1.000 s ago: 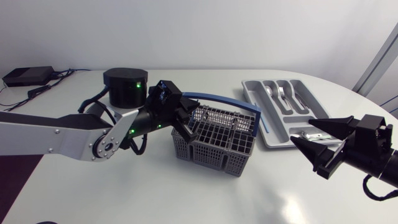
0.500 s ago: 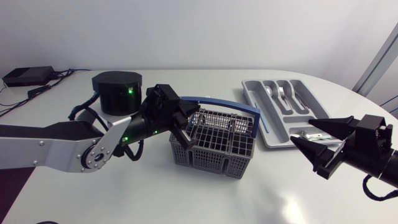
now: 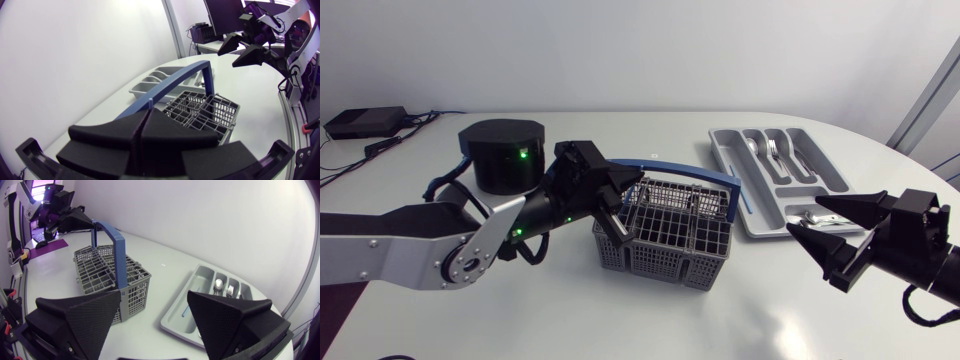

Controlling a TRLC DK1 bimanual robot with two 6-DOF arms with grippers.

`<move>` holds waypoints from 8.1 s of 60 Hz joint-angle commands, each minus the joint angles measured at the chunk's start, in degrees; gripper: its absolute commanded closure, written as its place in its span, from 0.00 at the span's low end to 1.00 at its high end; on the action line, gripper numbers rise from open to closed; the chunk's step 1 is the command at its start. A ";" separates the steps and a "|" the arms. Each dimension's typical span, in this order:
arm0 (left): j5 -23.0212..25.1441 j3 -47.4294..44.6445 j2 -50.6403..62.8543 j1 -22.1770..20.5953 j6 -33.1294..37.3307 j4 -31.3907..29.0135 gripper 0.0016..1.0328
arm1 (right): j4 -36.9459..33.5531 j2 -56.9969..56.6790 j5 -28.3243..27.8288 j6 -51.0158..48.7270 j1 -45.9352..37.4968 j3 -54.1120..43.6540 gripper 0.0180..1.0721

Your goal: Unload the cutlery basket into the drawer organizer.

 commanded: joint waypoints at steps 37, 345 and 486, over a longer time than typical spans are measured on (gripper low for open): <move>-2.19 -0.53 -5.35 -1.90 3.95 2.91 0.88 | 0.04 0.07 -0.41 -1.46 -0.51 -0.97 0.09; -8.96 -2.81 -17.13 -7.26 -3.17 1.68 0.84 | 1.62 17.56 1.61 23.59 46.25 14.85 0.09; -12.13 -2.73 -25.13 -7.26 -1.15 -4.65 0.84 | -12.00 37.07 33.87 13.13 31.39 30.32 0.90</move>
